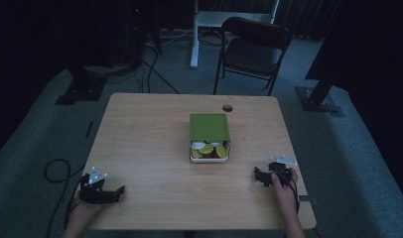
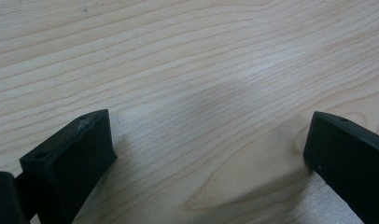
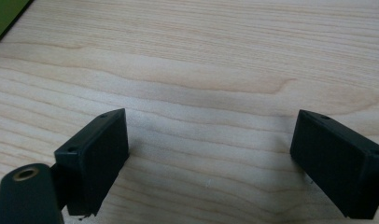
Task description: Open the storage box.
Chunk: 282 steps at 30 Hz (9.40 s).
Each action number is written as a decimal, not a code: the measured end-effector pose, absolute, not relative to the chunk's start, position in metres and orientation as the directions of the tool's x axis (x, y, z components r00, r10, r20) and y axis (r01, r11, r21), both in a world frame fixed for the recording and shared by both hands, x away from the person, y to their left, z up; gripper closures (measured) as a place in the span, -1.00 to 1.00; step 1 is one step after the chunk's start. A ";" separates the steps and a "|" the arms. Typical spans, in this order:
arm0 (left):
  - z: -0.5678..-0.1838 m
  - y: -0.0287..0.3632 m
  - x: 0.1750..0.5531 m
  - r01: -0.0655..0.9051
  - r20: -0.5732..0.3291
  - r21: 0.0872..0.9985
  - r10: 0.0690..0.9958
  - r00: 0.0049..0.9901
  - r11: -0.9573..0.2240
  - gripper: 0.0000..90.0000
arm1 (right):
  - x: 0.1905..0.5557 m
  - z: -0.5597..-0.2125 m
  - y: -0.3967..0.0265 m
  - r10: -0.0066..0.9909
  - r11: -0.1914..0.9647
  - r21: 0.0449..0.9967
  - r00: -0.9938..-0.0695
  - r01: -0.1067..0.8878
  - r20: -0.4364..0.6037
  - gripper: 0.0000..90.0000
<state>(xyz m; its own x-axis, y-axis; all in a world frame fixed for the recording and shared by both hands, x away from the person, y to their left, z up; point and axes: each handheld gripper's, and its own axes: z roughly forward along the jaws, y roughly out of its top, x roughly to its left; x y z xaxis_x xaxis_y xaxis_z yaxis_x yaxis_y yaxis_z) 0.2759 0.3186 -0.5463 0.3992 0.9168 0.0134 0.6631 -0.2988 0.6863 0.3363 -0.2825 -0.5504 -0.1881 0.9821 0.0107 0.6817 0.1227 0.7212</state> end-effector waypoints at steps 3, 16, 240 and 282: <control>-0.546 0.319 0.276 0.662 0.014 0.686 0.916 0.402 -0.301 -0.97 | 0.336 -0.550 -0.282 0.982 0.123 0.721 -0.188 0.682 0.011 -0.76; -0.546 0.318 0.277 0.639 0.016 0.692 0.891 0.453 -0.337 -0.92 | 0.336 -0.550 -0.284 0.980 0.132 0.721 -0.201 0.680 0.010 -0.76; -0.548 -0.004 0.266 -0.216 0.937 0.056 -0.023 0.349 -0.975 0.60 | 0.338 -0.551 -0.285 0.980 0.129 0.721 -0.198 0.680 0.012 -0.76; -0.551 -0.004 0.223 -0.246 0.931 0.025 -0.067 0.359 -0.969 0.60 | 0.338 -0.551 -0.285 0.980 0.129 0.722 -0.198 0.680 0.012 -0.76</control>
<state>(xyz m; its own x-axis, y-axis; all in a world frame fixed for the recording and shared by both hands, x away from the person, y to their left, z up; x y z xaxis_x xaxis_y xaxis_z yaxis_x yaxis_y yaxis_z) 0.2232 -0.0039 -0.5506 0.3587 -0.0667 0.9310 -0.2458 -0.9690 0.0253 0.3384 -0.2850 -0.5506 -0.1985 0.9800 0.0117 0.6801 0.1291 0.7216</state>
